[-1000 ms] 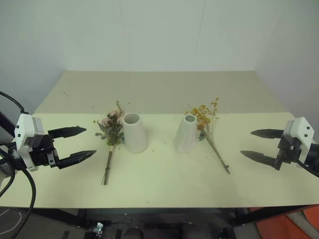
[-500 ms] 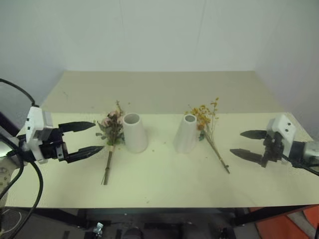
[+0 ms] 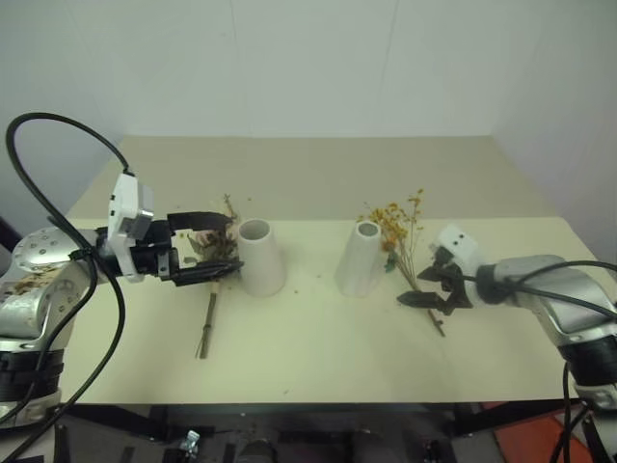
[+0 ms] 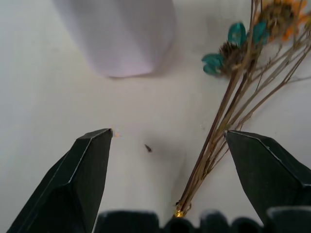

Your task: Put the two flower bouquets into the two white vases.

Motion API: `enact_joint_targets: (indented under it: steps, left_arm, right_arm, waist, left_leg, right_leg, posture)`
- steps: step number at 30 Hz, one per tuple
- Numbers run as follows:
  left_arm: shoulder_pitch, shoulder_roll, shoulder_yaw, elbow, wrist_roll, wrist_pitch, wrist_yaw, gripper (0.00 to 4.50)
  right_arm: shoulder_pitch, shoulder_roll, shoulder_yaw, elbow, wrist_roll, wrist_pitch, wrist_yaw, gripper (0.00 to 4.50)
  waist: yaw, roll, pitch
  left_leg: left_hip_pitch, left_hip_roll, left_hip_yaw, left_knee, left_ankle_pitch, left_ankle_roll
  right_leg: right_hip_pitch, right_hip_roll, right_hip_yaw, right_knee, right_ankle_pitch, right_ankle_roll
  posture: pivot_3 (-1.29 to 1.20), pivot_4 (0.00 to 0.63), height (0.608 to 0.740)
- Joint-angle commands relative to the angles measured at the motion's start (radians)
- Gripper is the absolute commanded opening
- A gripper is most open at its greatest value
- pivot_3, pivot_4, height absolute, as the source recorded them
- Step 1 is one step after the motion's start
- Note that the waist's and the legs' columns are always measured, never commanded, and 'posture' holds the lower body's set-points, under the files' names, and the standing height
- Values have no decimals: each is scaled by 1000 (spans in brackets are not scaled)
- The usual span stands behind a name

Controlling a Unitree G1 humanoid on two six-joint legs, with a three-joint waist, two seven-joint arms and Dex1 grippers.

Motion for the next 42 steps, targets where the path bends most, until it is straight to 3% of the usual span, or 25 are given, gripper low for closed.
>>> enact_joint_targets:
  steps: [1,3,6,16,17,25,28,31,36,42]
  left_arm:
    - [-28,0,3,0,9,-27,-12,4239]
    - [-30,-3,2,0,9,-29,-16,4239]
    - [-26,-5,6,-2,12,-30,-21,4264]
    - [-10,-11,13,-6,18,-37,-22,4264]
    - [-9,-12,13,-5,19,-39,-23,4264]
    - [-24,-18,-1,14,29,-53,-36,4264]
    - [-37,-19,-11,25,32,-59,-46,4264]
    - [-47,-21,-18,39,38,-63,-56,4264]
    - [-62,-24,-27,55,47,-66,-68,4264]
    - [-68,-24,-29,56,52,-64,-72,4264]
  right_arm:
    - [-71,41,35,112,-65,-13,-19,4370]
    - [-102,72,47,178,-100,-33,-37,4370]
    - [-141,110,57,258,-131,-66,-33,3759]
    - [-250,205,-17,450,-199,-142,-125,151]
    - [-258,215,-37,465,-201,-147,-151,38]
    - [-347,282,-244,533,-181,-213,-377,38]
    - [-393,335,-397,489,-98,-280,-459,38]
    - [-412,393,-513,400,12,-328,-465,38]
    - [-426,470,-593,246,180,-314,-424,38]
    - [-413,532,-598,128,330,-278,-382,38]
  waist:
    - [0,0,0]
    - [0,0,0]
    - [-1,0,0]
    - [-8,0,0]
    - [-8,0,0]
    - [-14,0,0]
    - [-21,0,0]
    - [-24,1,0]
    - [-24,1,1]
    - [-23,2,1]
  left_leg:
    - [0,0,0,0,0,0]
    - [0,0,0,0,0,0]
    - [0,0,0,0,0,0]
    - [0,0,0,0,0,0]
    - [0,0,0,0,0,0]
    - [0,0,-1,0,0,0]
    - [0,0,-1,0,0,0]
    - [0,0,-1,0,0,0]
    - [0,0,-1,0,0,0]
    - [0,0,-1,0,0,0]
  right_leg:
    - [0,0,0,0,0,0]
    - [0,0,0,0,0,0]
    - [0,0,0,0,0,0]
    - [0,0,0,0,0,0]
    - [0,0,0,0,0,0]
    - [0,0,0,0,4,-6]
    - [0,0,0,0,5,-7]
    - [0,0,0,1,5,-7]
    - [0,0,0,1,5,-7]
    - [0,1,0,2,5,-8]
  posture:
    - [0,150,740]
    - [0,150,740]
    - [0,150,740]
    - [0,150,740]
    - [0,150,740]
    - [0,150,740]
    - [0,150,740]
    - [0,150,740]
    - [0,150,740]
    - [0,150,740]
